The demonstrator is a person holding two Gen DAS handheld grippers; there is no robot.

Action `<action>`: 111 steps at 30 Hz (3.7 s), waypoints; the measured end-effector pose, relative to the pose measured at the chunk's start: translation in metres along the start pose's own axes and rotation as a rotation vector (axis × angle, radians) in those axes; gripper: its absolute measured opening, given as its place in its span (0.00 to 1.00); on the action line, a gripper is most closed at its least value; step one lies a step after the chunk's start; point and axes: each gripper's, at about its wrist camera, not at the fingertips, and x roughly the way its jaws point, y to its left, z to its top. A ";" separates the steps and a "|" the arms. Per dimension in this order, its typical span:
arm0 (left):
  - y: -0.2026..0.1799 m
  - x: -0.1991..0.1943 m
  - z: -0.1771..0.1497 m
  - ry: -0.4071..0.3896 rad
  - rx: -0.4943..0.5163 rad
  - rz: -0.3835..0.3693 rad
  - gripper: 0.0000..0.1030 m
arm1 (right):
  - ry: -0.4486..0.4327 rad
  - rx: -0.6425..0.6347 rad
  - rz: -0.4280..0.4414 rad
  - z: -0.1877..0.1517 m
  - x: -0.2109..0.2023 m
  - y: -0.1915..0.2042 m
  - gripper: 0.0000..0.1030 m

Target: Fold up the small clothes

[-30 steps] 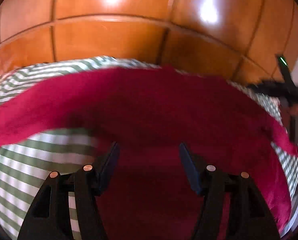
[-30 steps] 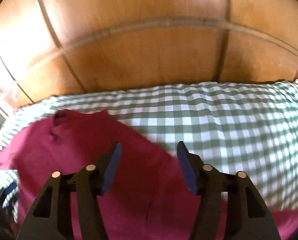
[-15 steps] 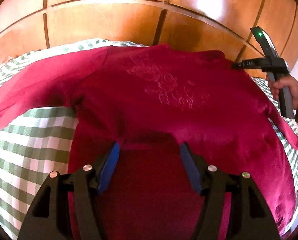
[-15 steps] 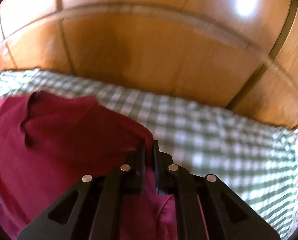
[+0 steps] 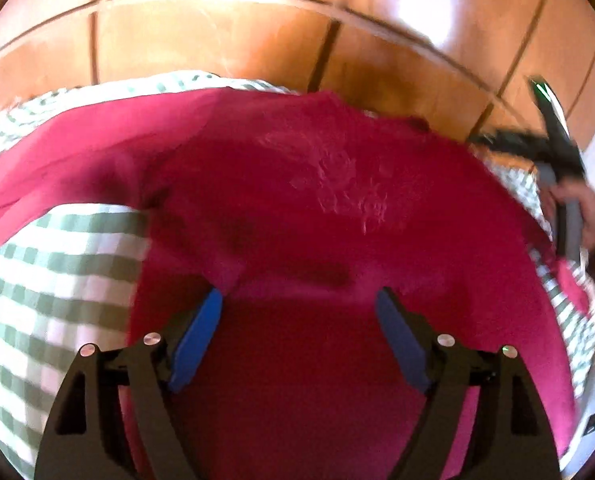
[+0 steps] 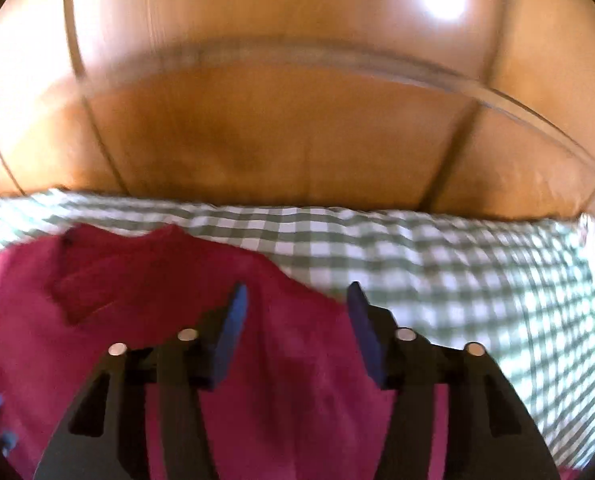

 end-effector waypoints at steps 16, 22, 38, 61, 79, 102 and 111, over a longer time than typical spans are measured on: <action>0.072 -0.082 -0.081 0.075 -0.143 -0.078 0.47 | 0.224 0.347 0.315 -0.258 -0.135 -0.035 0.51; 0.056 -0.083 -0.099 0.090 -0.109 -0.040 0.07 | 0.232 0.191 0.235 -0.267 -0.149 -0.002 0.08; 0.037 -0.104 -0.084 -0.008 -0.089 0.049 0.46 | 0.077 0.524 0.180 -0.283 -0.160 -0.101 0.56; -0.021 -0.058 -0.049 0.031 0.019 0.005 0.51 | -0.136 0.882 -0.235 -0.191 -0.148 -0.306 0.05; 0.001 -0.069 -0.021 -0.044 -0.074 -0.140 0.57 | -0.259 0.115 0.534 0.020 -0.142 0.075 0.05; 0.034 0.033 0.058 0.064 -0.182 -0.095 0.53 | -0.020 0.251 0.372 -0.134 -0.099 -0.012 0.72; 0.017 0.038 0.062 0.052 -0.074 0.026 0.37 | -0.044 0.182 0.107 -0.061 -0.037 0.002 0.69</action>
